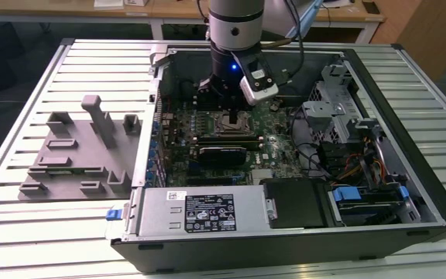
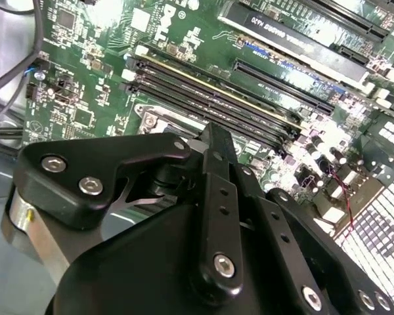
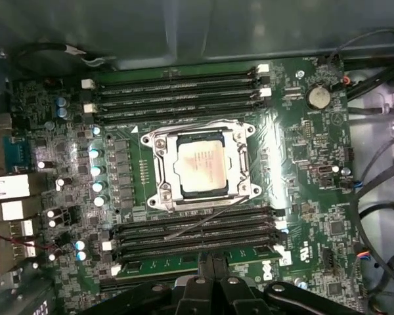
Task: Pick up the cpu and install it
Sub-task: 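Install the second cpu locking lever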
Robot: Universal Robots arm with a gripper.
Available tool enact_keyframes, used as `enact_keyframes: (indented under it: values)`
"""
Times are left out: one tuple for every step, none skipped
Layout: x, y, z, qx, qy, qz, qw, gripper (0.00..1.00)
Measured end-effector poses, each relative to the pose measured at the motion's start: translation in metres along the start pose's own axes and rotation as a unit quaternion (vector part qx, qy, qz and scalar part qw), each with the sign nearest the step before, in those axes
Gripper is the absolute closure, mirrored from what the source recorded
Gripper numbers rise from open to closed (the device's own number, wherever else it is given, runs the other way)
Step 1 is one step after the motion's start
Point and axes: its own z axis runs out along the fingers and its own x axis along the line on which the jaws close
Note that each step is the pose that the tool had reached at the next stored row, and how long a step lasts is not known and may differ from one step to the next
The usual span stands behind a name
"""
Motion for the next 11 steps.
enact_keyframes:
  values:
    - [0.0002, 0.0, 0.0018, -0.0001, 0.0001, 0.0, 1.0, 0.89]
    - [0.0005, 0.0, 0.0036, 0.0, 0.0003, 0.0, 1.0, 0.89]
    - [0.0006, 0.0, 0.0051, 0.0001, 0.0005, 0.0, 1.0, 0.89]
    - [0.0007, 0.0, 0.0056, 0.0001, 0.0005, 0.0, 1.0, 0.89]
    - [0.0007, 0.0, 0.0055, 0.0001, 0.0006, 0.0, 1.0, 0.89]
    - [0.0007, -0.0001, 0.0055, 0.0001, 0.0006, 0.0, 1.0, 0.89]
    - [0.0007, 0.0, 0.0056, 0.0001, 0.0006, 0.0, 1.0, 0.89]
    - [0.0008, -0.0001, 0.0056, 0.0, 0.0006, 0.0, 1.0, 0.89]
    - [0.0017, -0.0002, 0.0058, -0.0006, 0.0006, 0.0, 1.0, 0.89]
    - [0.003, -0.0003, 0.006, -0.0011, 0.0007, 0.0, 1.0, 0.89]
    - [0.0043, -0.0004, 0.0063, -0.0014, 0.0007, 0.0, 1.0, 0.89]
